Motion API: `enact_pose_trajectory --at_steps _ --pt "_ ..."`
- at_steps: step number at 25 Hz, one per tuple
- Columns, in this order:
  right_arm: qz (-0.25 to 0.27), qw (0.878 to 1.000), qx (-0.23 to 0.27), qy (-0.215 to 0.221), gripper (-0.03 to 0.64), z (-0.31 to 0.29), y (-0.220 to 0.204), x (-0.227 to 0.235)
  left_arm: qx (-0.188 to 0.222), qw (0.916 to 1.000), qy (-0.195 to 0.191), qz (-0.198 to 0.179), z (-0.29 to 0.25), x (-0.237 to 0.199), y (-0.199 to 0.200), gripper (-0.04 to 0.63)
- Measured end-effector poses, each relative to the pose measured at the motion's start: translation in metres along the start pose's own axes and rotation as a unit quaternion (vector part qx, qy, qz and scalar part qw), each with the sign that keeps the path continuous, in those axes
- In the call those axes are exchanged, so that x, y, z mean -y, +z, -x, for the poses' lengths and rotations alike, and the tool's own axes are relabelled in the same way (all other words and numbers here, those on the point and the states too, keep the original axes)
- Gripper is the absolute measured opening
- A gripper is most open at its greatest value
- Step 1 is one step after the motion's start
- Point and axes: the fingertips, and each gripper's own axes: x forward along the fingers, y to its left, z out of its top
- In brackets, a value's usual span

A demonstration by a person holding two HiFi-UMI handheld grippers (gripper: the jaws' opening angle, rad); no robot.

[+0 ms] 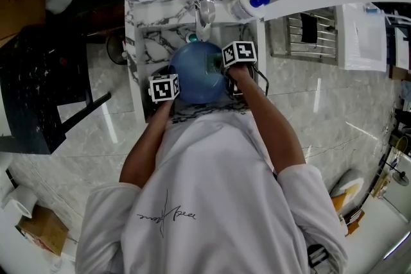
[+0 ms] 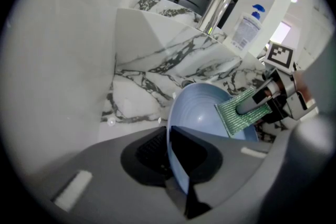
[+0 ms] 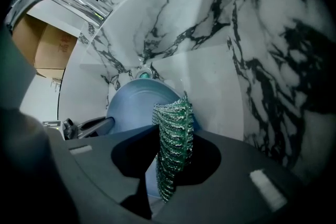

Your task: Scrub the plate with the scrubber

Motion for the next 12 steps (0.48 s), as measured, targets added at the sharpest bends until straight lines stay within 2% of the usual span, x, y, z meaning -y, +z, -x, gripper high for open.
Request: enact_pose_trajectory --at_steps 12 --pt "0.029 0.996 -0.016 -0.082 0.064 0.014 -0.003 0.023 -0.002 1.0000 0.003 0.006 0.000 -0.003 -0.002 0.041"
